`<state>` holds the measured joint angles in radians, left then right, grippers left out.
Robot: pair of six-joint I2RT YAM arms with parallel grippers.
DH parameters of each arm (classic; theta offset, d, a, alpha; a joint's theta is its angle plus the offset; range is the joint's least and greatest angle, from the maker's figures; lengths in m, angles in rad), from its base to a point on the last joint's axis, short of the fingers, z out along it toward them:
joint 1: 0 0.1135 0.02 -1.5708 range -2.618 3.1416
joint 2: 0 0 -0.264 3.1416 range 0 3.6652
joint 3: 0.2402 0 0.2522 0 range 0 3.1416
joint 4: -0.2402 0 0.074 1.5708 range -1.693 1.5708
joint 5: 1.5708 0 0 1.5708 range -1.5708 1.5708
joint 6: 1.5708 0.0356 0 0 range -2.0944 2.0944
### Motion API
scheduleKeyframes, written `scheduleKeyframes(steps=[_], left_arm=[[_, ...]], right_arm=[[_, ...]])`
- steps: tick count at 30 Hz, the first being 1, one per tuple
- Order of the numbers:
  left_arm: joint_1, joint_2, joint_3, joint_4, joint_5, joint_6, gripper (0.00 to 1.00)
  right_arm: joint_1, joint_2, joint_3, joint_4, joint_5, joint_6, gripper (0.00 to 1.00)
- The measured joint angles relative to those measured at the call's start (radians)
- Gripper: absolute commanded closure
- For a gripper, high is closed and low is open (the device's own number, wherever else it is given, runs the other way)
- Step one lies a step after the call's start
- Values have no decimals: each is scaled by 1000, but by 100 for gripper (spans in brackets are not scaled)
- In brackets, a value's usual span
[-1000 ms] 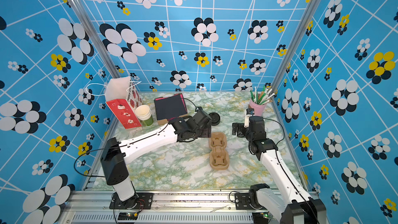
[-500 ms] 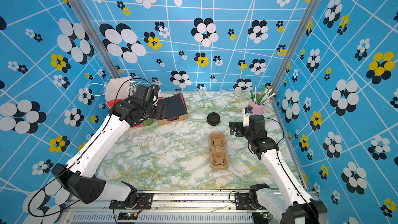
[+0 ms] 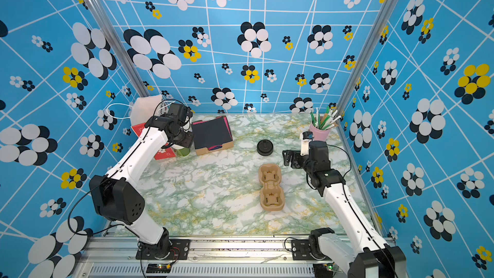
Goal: Pack a coffee takeout order
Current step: Pick up the coffee cup.
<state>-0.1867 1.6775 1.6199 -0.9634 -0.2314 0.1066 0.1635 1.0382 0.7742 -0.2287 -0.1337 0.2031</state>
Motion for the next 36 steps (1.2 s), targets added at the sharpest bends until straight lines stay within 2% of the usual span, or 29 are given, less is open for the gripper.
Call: scheduleKeyframes(steps=[5,10,19,21,26,30,36], left_arm=[[47,62,20,21,39,16,44],[75,120,48,28,69,21,49],[94,163,71,51,86,37,56],[99,175,79,55,87,40,63],[106,204,85,72,90,41,66],[107,218,85,77,90,42,75],[107,231,101,77,97,36,94]], right_arm=[[0,2,0,0,0,0,1],[2,13,1,-1,0,4,1],[9,27,13,-11,-3,23,1],[11,27,21,-15,-3,23,1],[13,27,25,-26,-3,23,1],[13,30,25,-27,-3,23,1],[14,40,25,-29,-3,23,1]])
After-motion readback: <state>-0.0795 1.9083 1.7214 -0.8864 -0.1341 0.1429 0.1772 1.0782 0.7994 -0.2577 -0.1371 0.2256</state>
